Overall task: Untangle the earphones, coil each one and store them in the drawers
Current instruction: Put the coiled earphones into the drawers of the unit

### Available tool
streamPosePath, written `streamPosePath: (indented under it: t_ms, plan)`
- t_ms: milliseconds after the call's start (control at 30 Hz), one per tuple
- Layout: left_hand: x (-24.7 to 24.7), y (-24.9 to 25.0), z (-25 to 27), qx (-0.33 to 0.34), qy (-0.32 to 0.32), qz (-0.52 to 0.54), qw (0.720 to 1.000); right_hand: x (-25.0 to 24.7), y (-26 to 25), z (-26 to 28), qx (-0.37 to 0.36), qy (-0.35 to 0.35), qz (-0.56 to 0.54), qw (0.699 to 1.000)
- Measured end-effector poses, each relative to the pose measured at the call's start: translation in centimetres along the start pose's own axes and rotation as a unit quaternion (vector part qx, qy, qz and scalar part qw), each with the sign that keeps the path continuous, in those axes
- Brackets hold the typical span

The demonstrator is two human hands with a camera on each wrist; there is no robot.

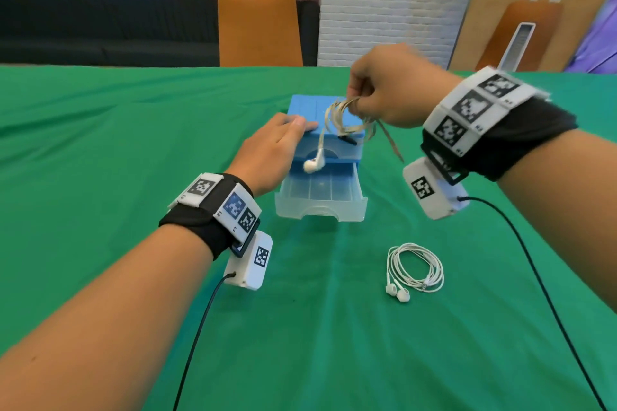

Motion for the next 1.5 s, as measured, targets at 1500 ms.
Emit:
streamPosePath:
  t_ms: [1500]
  plan:
    - [1.7,-0.2,0.9,0.025,0.028,-0.282,0.959,9.2,0.1,4.6,-0.047,-0.073,-0.169,0.982]
Point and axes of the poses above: each hand's wrist, its own z-axis away from the middle knuckle, its own x-axis out of the palm, y = z × x, the point moved 6 cm from there along -z, towards the middle knuckle, and after that the axes turned 15 degrees about -x, right-handed, at the moved point
